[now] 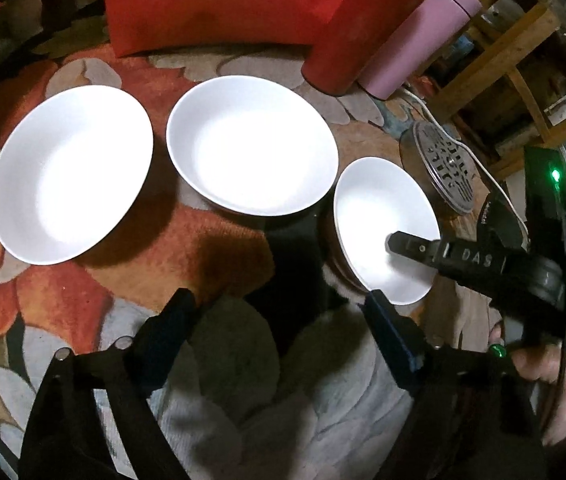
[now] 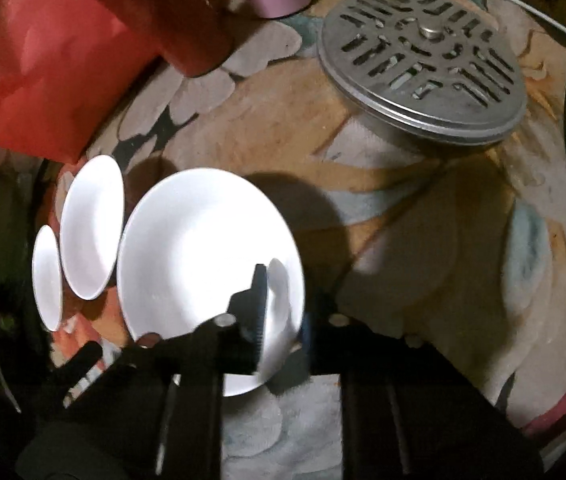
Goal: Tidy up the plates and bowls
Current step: 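Carry the white bowl with the left tool toward the bear plate stack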
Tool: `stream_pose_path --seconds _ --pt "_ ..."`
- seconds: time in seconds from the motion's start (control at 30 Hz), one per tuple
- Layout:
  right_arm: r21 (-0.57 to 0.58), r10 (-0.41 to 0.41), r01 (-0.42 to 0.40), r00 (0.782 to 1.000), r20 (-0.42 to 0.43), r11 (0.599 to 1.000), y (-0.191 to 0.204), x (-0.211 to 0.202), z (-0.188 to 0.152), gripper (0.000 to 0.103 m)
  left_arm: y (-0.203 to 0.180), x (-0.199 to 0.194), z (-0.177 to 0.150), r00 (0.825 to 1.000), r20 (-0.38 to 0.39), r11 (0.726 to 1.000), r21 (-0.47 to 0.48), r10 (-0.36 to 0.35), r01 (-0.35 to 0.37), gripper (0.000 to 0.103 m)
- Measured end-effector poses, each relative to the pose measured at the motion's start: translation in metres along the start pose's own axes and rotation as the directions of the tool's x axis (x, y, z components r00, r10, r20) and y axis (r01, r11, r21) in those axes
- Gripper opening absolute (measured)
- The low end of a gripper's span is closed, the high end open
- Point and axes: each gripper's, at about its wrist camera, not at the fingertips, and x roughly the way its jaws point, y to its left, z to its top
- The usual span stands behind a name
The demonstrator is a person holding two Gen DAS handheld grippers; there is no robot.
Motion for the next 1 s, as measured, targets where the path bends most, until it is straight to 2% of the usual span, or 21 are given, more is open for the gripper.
stream_pose_path --seconds 0.17,0.33,0.43,0.47,0.53,0.6,0.77,1.0 --pt "-0.007 0.072 -0.072 0.997 -0.028 0.997 -0.008 -0.005 -0.015 0.009 0.001 0.003 -0.003 1.0 -0.011 1.0 -0.008 -0.015 0.014 0.081" --pt "-0.075 0.172 -0.182 0.977 -0.124 0.98 -0.005 -0.007 -0.043 0.009 -0.003 0.006 -0.007 0.999 -0.027 0.999 0.015 -0.029 0.029 0.065" --pt "-0.117 0.163 -0.181 0.976 -0.145 0.977 0.003 -0.008 -0.059 0.009 -0.005 0.012 -0.012 0.998 -0.055 0.999 0.034 -0.025 0.027 0.042" --pt "-0.122 0.152 -0.17 0.978 -0.143 0.978 0.004 -0.008 -0.06 0.01 -0.006 0.015 -0.014 0.997 -0.071 0.999 0.04 -0.022 0.025 0.031" --pt "-0.114 0.137 -0.154 0.98 -0.144 0.981 0.006 -0.007 -0.062 0.012 -0.006 0.022 -0.019 0.994 -0.103 0.998 0.05 -0.021 0.026 0.023" --pt "-0.103 0.122 -0.136 0.983 -0.135 0.985 0.007 -0.007 -0.062 0.012 -0.007 0.025 -0.024 0.991 -0.129 0.997 0.063 -0.032 0.04 0.011" --pt "-0.133 0.069 -0.081 0.993 -0.095 0.988 0.012 -0.013 -0.069 0.009 -0.01 0.022 -0.028 0.99 -0.136 0.996 0.082 -0.033 0.044 0.008" --pt "-0.131 0.082 -0.093 0.993 -0.087 0.987 0.018 -0.031 -0.08 0.009 -0.014 -0.001 -0.035 0.99 -0.136 0.993 0.112 -0.028 0.043 0.008"
